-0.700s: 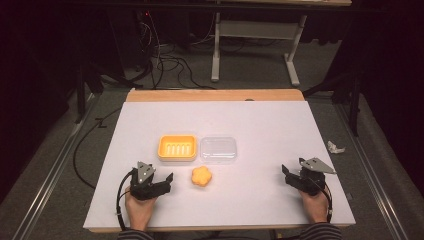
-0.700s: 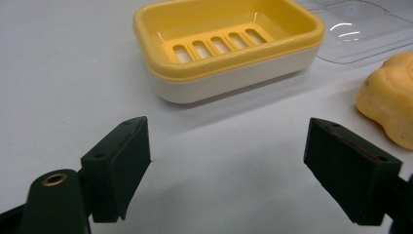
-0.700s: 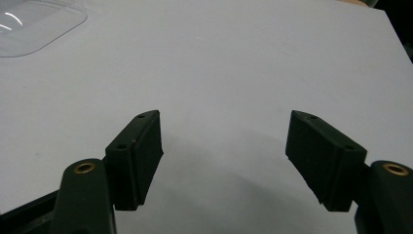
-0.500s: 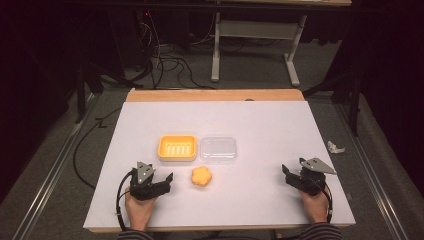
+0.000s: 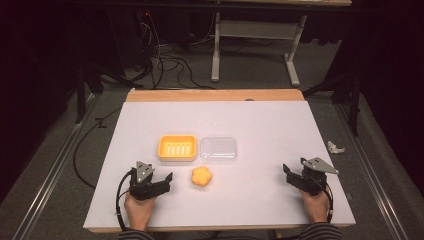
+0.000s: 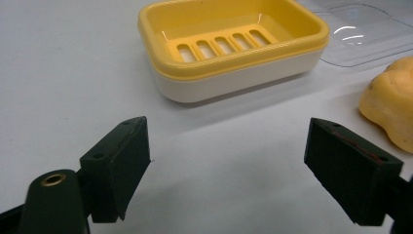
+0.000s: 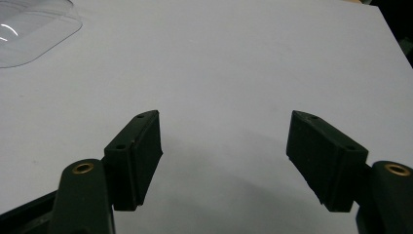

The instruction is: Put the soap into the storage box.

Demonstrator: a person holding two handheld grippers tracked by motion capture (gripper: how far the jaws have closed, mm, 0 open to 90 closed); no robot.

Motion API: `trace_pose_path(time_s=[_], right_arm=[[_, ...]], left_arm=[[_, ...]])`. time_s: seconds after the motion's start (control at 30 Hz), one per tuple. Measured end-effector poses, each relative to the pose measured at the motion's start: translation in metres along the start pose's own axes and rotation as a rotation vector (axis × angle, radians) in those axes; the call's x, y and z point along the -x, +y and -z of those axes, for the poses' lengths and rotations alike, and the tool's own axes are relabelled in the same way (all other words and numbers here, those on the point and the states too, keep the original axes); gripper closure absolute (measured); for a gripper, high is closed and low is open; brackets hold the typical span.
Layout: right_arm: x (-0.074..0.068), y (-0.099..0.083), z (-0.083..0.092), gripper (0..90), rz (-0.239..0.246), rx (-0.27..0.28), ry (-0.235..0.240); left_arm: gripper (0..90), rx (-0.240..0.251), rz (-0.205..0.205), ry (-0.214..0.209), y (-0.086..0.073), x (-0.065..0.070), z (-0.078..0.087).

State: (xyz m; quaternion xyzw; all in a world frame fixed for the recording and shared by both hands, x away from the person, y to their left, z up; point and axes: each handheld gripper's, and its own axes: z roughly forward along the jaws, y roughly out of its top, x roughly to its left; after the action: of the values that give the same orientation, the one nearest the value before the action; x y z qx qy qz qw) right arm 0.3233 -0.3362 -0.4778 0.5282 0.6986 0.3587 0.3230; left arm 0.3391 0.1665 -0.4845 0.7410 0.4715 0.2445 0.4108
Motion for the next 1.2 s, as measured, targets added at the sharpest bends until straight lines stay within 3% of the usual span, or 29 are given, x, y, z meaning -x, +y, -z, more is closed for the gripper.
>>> trace_pose_path(time_s=[0.37,0.47,0.53,0.97,1.13,1.2], right_arm=[[0.0,0.0,0.0,29.6,-0.001,-0.006,0.004],[0.0,0.0,-0.001,29.7,0.001,-0.01,0.003],[0.0,0.001,-0.002,29.9,-0.002,-0.021,0.006],[0.001,0.001,-0.003,30.0,-0.011,-0.032,0.005],[0.001,0.001,-0.002,30.0,-0.01,-0.029,0.003],[0.001,0.001,-0.002,29.8,-0.011,-0.026,0.001]], left_arm=[[20.2,0.033,-0.003,0.0,-0.001,0.0,0.003],[19.5,-0.001,-0.036,-0.008,0.001,0.003,0.0],[18.5,-0.041,-0.047,-0.016,0.004,0.004,-0.004],[18.3,-0.017,-0.039,-0.091,0.011,0.012,0.006],[18.8,-0.028,-0.031,-0.124,0.013,0.014,0.008],[18.6,-0.028,-0.049,-0.126,0.017,0.016,0.011]])
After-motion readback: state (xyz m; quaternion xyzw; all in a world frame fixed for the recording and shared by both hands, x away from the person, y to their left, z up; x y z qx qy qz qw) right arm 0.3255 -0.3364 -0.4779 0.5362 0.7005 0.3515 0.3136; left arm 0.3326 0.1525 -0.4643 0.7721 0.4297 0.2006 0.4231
